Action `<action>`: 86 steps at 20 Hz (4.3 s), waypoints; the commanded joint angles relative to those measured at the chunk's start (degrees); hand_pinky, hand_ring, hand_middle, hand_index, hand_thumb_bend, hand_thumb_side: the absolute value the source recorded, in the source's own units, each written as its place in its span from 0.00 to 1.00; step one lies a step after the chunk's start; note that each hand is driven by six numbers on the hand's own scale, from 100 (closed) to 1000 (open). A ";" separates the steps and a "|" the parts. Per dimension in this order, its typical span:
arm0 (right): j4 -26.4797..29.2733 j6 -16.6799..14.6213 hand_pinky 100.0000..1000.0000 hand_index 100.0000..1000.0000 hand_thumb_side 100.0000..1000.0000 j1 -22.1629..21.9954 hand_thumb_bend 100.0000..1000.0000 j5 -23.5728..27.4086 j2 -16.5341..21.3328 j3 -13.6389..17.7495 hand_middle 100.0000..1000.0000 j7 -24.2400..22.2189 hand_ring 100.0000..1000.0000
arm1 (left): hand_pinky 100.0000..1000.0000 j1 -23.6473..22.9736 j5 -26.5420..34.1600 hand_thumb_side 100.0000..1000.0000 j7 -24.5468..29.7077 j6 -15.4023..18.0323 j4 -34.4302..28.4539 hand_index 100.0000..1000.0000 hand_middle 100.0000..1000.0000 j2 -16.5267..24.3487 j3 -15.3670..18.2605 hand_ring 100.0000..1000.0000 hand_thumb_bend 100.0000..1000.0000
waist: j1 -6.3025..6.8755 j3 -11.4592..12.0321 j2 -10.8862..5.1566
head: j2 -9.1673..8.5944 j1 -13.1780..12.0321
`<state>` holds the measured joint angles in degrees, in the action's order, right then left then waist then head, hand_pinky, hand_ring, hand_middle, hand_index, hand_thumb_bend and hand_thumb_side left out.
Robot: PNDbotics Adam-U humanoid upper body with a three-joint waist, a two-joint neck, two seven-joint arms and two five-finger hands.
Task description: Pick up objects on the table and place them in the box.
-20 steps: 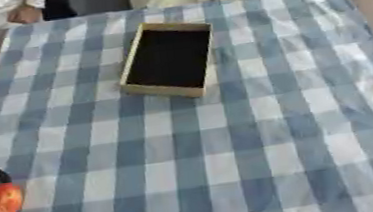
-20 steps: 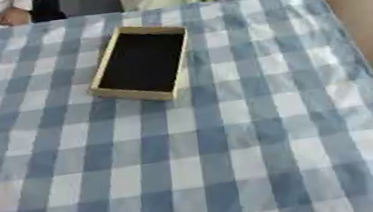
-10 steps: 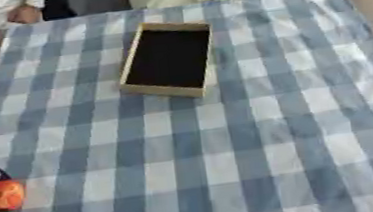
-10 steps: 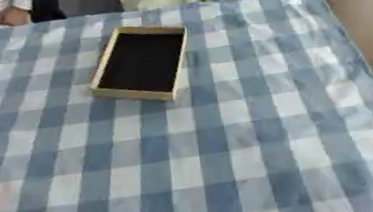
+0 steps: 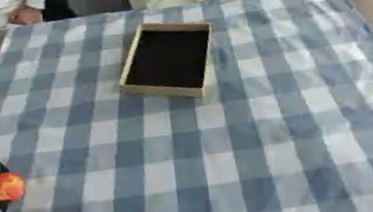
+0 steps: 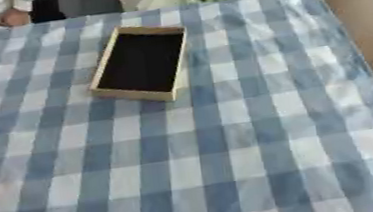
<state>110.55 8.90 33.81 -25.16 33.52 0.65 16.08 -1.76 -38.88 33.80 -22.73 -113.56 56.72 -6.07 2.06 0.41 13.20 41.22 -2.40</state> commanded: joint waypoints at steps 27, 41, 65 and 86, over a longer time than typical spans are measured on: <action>0.09 -0.61 0.69 0.78 0.94 2.25 0.10 0.44 0.36 -0.83 0.71 -1.03 0.68 | 0.70 34.03 2.52 0.00 8.61 4.43 0.31 0.76 0.75 3.15 -6.59 0.77 0.01 | 0.26 -1.69 -1.36 | -0.19 -0.94; 0.22 -0.70 0.69 0.78 0.94 3.23 0.10 0.85 -0.52 -1.04 0.71 -1.23 0.68 | 0.69 56.22 -2.52 0.00 9.64 8.54 19.20 0.76 0.73 -11.25 -12.35 0.75 0.02 | -0.07 -2.88 -0.38 | -1.95 -0.85; 0.78 -0.81 0.69 0.78 0.95 5.75 0.09 1.91 -2.58 -1.24 0.71 -1.21 0.68 | 0.68 66.60 -15.36 0.00 1.96 14.81 43.56 0.76 0.73 -29.72 -13.65 0.75 0.08 | -0.34 -5.38 2.96 | -5.50 -2.63; 0.85 -0.83 0.68 0.77 0.95 5.89 0.08 2.32 -2.97 -1.05 0.70 -1.03 0.68 | 0.76 66.48 -22.13 0.00 -0.54 18.62 50.18 0.81 0.79 -33.81 -13.71 0.82 0.34 | -0.20 -5.51 3.90 | -5.81 -2.70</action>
<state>110.51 8.19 38.88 -23.06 29.56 -0.76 14.99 63.59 -60.38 33.30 -4.40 -62.92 22.14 -20.33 2.04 -5.12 18.20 35.65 -5.14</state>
